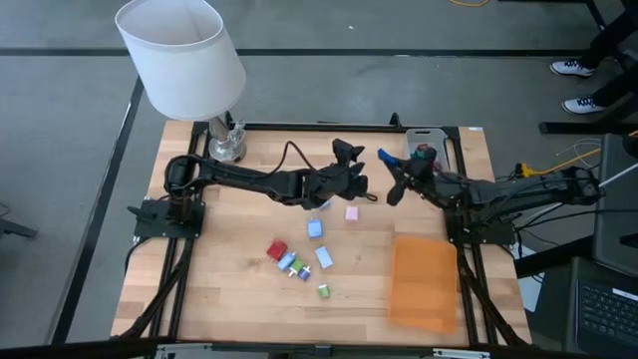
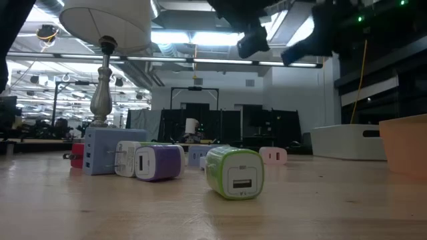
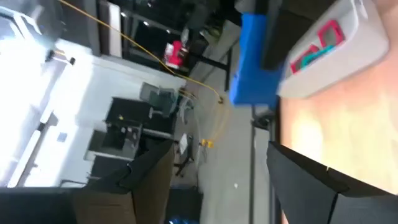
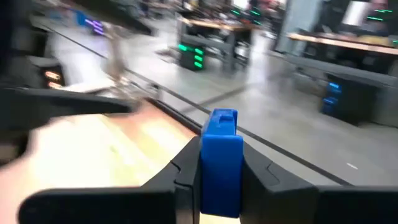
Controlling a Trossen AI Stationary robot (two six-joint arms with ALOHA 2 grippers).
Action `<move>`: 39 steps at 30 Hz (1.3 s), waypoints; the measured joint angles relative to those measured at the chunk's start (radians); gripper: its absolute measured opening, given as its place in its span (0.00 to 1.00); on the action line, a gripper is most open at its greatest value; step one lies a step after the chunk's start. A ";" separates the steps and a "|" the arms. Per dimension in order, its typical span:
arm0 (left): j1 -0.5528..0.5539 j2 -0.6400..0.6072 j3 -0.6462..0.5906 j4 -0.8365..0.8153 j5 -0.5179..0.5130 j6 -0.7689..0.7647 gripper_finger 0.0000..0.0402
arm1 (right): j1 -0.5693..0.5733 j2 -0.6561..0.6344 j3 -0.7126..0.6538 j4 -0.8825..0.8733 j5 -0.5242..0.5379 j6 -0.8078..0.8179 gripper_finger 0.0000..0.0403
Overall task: Pick & Place Office items
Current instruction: Put the dark blue digital clock into the gray bin
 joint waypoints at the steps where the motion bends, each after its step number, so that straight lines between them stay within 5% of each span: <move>1: 0.002 0.000 0.000 -0.028 0.000 -0.031 0.62 | 0.000 0.000 0.000 -0.025 0.024 0.010 0.15; 5: 0.005 0.000 0.000 -0.192 0.038 -0.233 0.61 | -0.011 0.000 0.000 -0.139 0.120 0.075 0.15; 12: 0.006 0.000 0.000 -0.343 0.255 -0.515 0.58 | -0.098 -0.003 0.000 -0.354 0.188 0.249 0.15; 23: 0.064 0.000 0.000 -0.298 0.588 -0.601 0.53 | -0.134 -0.023 -0.037 -0.635 0.337 0.503 0.15; 39: 0.248 0.000 0.000 -0.048 0.980 -0.663 0.52 | -0.130 -0.433 -0.186 -0.659 0.304 0.431 0.15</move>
